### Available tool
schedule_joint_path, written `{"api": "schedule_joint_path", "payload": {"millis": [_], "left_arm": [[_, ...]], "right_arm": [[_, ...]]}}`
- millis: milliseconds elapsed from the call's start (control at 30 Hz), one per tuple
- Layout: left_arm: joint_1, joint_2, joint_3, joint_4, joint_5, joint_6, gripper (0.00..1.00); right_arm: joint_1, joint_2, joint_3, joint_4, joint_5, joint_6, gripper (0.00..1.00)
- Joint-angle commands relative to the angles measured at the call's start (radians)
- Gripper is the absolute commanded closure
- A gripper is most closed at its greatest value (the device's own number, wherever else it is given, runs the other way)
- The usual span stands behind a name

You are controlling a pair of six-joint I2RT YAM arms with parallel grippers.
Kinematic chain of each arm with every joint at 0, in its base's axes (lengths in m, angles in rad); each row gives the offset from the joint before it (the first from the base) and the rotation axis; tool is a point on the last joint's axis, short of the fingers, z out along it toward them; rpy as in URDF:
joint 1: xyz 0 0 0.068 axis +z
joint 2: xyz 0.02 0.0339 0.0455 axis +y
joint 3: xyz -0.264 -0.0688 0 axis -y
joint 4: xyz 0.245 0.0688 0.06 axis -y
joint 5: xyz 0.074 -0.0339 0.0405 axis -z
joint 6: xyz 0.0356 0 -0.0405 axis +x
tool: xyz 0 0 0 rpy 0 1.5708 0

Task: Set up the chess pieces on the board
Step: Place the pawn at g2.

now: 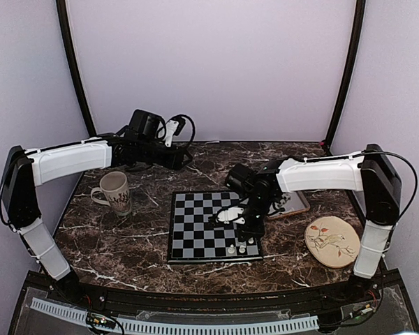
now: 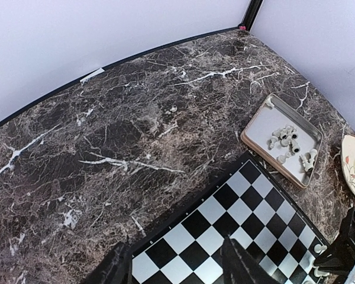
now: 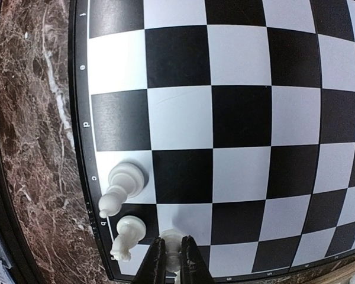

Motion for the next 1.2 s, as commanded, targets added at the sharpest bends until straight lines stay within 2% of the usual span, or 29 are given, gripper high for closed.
{"api": "schedule_joint_path", "payload": {"millis": [0, 500, 700, 967, 1167], "left_arm": [[0.0, -0.047, -0.012, 0.011, 0.0, 0.003, 0.46], [0.0, -0.036, -0.007, 0.004, 0.006, 0.008, 0.46], [0.0, -0.034, -0.003, 0.001, 0.012, 0.008, 0.46], [0.0, -0.028, -0.002, -0.001, 0.015, 0.008, 0.46], [0.0, -0.028, -0.003, -0.003, 0.015, 0.008, 0.46]], "right_arm": [[0.01, 0.025, 0.007, 0.019, 0.027, 0.014, 0.91], [0.011, 0.054, 0.007, 0.042, 0.027, 0.016, 0.88], [0.011, 0.049, -0.001, 0.044, 0.041, 0.017, 0.82], [0.003, -0.004, 0.05, 0.006, 0.031, 0.027, 0.76], [-0.051, -0.053, 0.104, -0.042, -0.023, 0.023, 0.75]]}}
